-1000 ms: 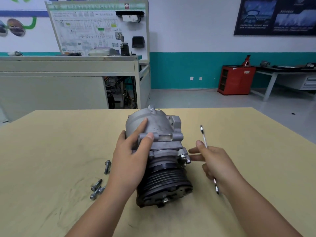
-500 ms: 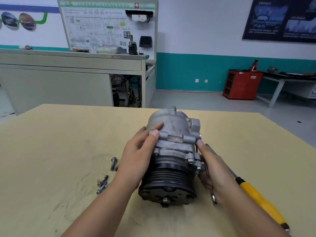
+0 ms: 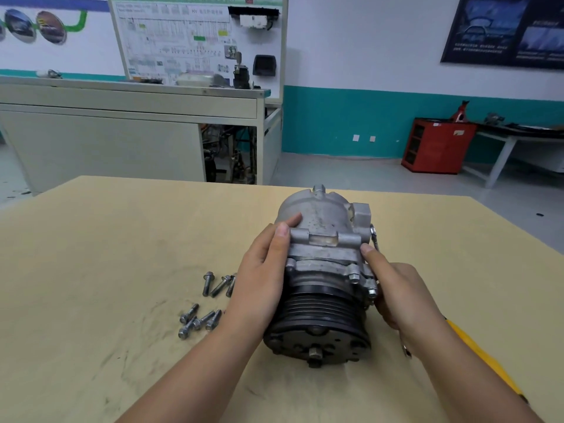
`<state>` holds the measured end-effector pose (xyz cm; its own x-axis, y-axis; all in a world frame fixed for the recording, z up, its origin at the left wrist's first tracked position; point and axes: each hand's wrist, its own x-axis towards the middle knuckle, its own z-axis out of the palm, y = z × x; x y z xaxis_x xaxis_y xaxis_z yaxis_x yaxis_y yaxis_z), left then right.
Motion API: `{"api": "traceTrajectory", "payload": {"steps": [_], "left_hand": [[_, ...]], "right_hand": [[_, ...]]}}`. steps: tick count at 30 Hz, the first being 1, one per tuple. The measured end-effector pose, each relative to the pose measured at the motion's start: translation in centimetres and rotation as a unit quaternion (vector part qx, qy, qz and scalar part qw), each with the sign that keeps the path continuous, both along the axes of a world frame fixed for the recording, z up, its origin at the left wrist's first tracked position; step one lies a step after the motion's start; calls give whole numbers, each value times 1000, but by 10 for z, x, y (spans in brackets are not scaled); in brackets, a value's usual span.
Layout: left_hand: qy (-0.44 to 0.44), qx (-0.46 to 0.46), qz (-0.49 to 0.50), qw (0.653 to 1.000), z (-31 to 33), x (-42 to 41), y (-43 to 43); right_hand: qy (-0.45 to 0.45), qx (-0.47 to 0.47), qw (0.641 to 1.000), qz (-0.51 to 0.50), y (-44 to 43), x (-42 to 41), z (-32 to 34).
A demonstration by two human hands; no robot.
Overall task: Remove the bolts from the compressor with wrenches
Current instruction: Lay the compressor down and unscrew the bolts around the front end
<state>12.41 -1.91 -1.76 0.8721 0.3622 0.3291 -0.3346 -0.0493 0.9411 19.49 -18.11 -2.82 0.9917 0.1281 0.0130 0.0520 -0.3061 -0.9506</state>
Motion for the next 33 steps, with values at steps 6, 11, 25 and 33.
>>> {"api": "traceTrajectory", "payload": {"steps": [6,11,25,33], "left_hand": [[-13,-14,14,1000,-7,7,-10],[-25,-7,36,999,-6,16,-11],[15,12,161,987,-8,25,1],[-232,149,205,939,8,-34,-31]], "right_hand": [[-17,-10,999,-25,-5,8,-3],[22,85,996,-16,-5,8,-5],[25,-37,999,12,-9,19,-10],[190,285,926,158,-28,3,31]]}}
